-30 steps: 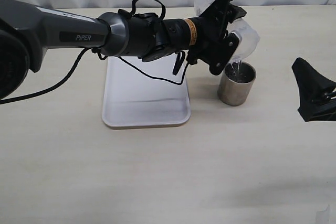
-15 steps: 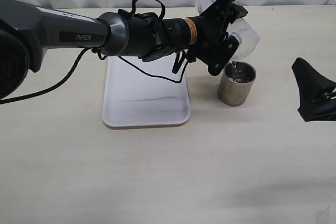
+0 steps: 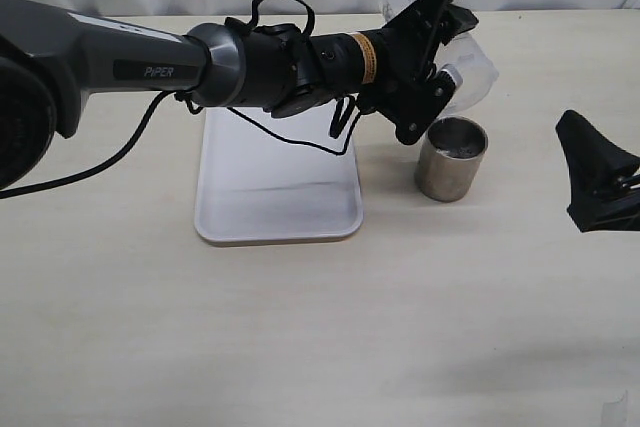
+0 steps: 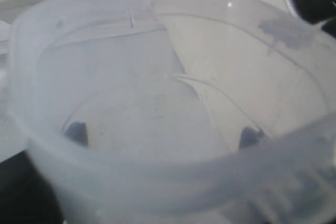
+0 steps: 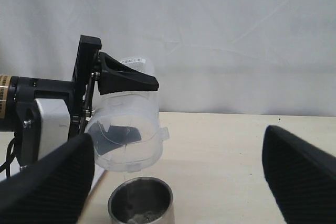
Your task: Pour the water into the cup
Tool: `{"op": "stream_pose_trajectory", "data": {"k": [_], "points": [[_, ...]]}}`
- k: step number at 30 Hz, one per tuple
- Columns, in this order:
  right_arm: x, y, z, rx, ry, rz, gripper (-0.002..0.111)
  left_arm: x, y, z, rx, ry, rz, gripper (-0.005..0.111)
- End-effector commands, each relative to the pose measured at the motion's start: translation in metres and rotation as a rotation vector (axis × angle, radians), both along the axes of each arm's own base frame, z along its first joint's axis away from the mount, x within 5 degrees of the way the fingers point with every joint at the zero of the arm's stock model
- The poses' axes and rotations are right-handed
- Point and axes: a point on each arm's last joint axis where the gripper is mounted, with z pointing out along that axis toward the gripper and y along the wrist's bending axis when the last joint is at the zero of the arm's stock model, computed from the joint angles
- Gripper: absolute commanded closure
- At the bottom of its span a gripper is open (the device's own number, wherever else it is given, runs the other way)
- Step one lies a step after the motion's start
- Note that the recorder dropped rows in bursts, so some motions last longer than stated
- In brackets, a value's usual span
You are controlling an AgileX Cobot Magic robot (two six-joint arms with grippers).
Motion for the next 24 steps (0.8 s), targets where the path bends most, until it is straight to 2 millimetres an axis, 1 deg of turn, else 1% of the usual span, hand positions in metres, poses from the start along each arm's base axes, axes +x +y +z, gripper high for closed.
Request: {"op": "stream_pose_trajectory", "data": {"k": [1,4,5,8,14,18,24], "points": [[0.0,0.0,-0.002,-0.006,0.014,0.007,0.027,-0.002,-0.005,0.01,-0.034,-0.019,-0.011,0.107],[0.001,0.003,-0.004,-0.022,0.052,0.033,0.027,-0.002,-0.005,0.011,-0.041,-0.012,-0.004,0.107],[0.006,0.005,-0.006,-0.049,0.111,0.058,0.027,-0.001,-0.004,0.011,-0.053,-0.002,0.007,0.107],[0.016,0.006,-0.011,-0.086,0.19,0.078,0.027,-0.001,-0.004,0.011,-0.056,0.001,0.009,0.107],[0.032,0.012,-0.03,-0.126,0.293,0.162,0.027,-0.002,-0.005,0.013,-0.074,-0.009,-0.002,0.107],[0.043,0.016,-0.041,-0.102,0.29,0.205,0.026,-0.001,-0.005,0.013,-0.083,-0.001,0.006,0.107],[0.061,0.018,-0.06,-0.119,0.327,0.235,0.016,0.0,-0.005,0.018,-0.17,0.022,0.033,0.107]]}}
